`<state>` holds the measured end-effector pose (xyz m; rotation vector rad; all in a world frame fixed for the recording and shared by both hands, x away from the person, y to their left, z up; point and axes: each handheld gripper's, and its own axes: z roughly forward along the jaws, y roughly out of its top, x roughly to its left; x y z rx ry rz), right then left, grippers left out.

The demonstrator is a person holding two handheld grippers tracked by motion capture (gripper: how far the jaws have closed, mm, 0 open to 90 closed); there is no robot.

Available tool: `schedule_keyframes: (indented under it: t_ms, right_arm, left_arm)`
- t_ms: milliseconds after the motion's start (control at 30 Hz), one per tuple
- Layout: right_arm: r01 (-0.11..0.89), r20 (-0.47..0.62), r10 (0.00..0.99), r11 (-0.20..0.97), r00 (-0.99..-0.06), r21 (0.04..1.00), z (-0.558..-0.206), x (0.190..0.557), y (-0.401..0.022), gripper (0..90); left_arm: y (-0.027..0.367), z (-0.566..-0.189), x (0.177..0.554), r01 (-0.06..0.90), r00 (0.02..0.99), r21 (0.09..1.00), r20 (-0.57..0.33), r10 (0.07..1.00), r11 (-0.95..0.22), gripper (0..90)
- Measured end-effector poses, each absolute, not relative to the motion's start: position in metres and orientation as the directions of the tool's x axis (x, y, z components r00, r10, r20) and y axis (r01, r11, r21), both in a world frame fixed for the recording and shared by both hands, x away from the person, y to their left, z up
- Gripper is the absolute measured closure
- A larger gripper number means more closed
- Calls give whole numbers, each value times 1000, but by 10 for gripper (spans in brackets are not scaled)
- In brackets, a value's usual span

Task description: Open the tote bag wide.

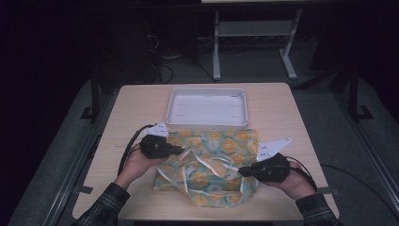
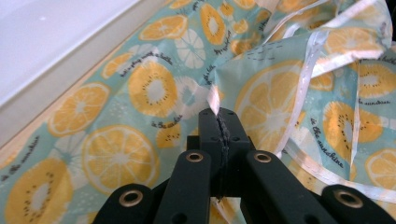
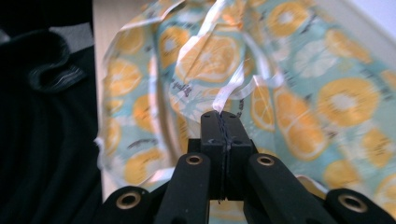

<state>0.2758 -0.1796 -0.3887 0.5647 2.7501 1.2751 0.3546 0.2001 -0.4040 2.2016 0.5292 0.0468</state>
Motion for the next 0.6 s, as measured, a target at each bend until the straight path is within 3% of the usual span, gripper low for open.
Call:
schedule_keyframes:
  t_ms: [600]
  right_arm:
    - [355,36,514,539,-857,764,-391,341,-180,891]
  left_arm:
    - [207,-404,384,411,864,753,-142,483,-513,892]
